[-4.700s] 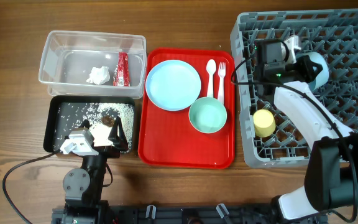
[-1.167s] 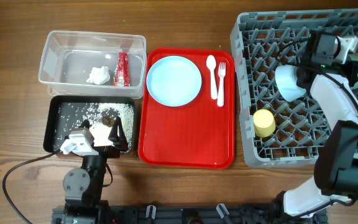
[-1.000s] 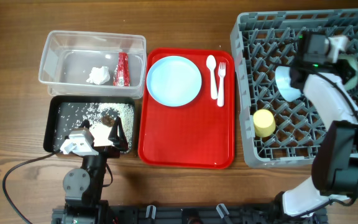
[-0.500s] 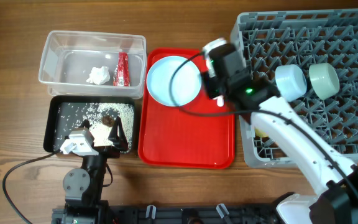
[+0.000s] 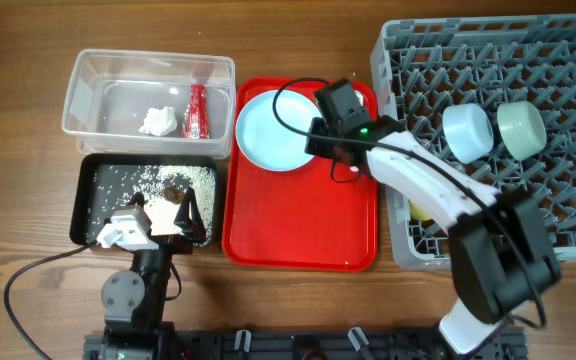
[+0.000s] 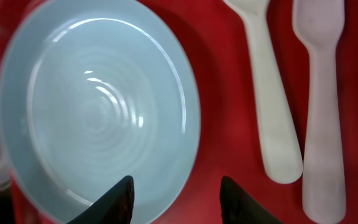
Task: Sort waste into correct bins and load items into the dishwasher rack
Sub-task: 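Reach the right gripper to the light-blue plate edge and grasp it, then lift the light-blue plate and stand it upright in the rack's back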
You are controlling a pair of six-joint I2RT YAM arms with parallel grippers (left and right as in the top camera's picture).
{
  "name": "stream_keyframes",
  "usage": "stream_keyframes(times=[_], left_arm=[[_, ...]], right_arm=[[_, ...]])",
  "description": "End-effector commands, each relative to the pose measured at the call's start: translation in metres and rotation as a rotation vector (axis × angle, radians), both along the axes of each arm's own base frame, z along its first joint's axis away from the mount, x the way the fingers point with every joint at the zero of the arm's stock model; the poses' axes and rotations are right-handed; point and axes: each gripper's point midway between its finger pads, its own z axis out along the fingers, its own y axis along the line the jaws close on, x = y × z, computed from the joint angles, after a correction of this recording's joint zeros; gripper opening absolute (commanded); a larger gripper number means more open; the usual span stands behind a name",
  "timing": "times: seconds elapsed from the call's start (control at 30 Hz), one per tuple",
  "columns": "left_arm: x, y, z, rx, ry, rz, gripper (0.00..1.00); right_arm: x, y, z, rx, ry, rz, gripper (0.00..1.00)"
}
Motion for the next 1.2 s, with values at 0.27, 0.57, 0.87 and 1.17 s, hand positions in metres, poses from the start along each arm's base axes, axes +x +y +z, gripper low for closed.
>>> stream_keyframes(times=[0.27, 0.57, 0.87, 1.17], left_arm=[[0.000, -0.001, -0.001, 0.012, -0.005, -0.011, 1.00], [0.000, -0.001, -0.001, 0.012, -0.005, -0.011, 1.00], [0.000, -0.001, -0.001, 0.012, -0.005, -0.011, 1.00], [0.000, -0.001, -0.001, 0.012, -0.005, -0.011, 1.00]], right_arm=[[-0.016, -0.005, -0.076, 0.000, 0.223, -0.183, 0.04], [-0.008, -0.025, -0.003, -0.109, 0.039, -0.057, 0.04], [-0.007, -0.097, 0.179, -0.417, -0.471, 0.000, 0.04], [-0.010, -0.232, 0.266, -0.979, -0.577, -0.261, 0.04]])
